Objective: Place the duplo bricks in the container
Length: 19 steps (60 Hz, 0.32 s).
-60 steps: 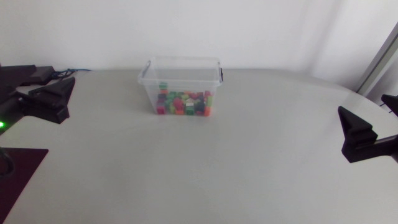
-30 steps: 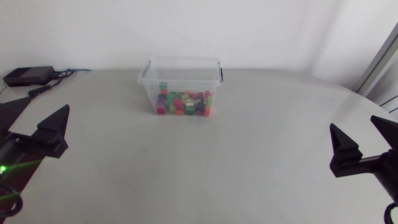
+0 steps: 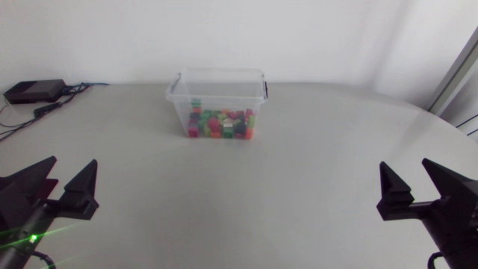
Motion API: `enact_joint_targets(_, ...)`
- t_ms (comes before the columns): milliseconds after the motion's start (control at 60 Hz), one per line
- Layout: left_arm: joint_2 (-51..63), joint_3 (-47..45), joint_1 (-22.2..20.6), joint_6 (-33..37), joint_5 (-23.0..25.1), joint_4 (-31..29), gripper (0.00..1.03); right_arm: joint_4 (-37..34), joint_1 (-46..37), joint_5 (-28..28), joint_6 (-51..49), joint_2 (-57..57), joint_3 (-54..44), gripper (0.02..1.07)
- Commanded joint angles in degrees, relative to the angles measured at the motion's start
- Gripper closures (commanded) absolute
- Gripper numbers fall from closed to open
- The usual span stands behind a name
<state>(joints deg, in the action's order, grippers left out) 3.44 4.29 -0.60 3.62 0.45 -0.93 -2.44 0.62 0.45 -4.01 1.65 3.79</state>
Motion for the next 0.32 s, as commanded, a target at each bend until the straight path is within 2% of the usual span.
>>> enact_joint_targets(0, -2.53, -3.36, 0.56, -3.09, -0.44, 0.91, 0.04, 1.94, -0.55, -0.33, 3.39, -1.28, -3.03, 0.06)
enact_joint_targets(300, -3.44, -4.29, 0.6, -3.62, -0.45, 0.93, 0.04, 2.44, -0.62, -0.45, 4.01, -1.65, -3.79, 0.06)
